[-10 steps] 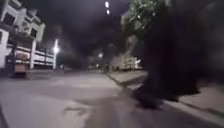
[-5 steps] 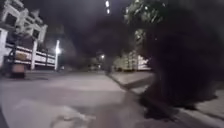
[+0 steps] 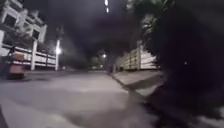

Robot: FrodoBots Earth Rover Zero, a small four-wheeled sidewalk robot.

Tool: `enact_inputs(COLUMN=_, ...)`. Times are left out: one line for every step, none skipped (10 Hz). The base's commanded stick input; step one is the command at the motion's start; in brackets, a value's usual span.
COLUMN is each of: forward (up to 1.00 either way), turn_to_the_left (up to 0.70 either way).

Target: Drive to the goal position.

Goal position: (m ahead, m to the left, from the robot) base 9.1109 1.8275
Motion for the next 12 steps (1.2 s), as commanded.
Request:
enact_inputs(forward=0.7, turn_to_the_left=0.0)
enact_inputs(forward=0.7, turn_to_the_left=0.0)
enact_inputs(forward=0.7, turn_to_the_left=0.0)
enact_inputs(forward=0.7, turn_to_the_left=0.0)
enact_inputs(forward=0.7, turn_to_the_left=0.0)
enact_inputs(forward=0.7, turn_to_the_left=0.0)
enact_inputs(forward=0.7, turn_to_the_left=0.0)
enact_inputs(forward=0.7, turn_to_the_left=0.0)
enact_inputs(forward=0.7, turn_to_the_left=0.0)
enact_inputs(forward=0.7, turn_to_the_left=0.0)
enact_inputs(forward=0.7, turn_to_the_left=0.0)
enact_inputs(forward=0.7, turn_to_the_left=0.0)
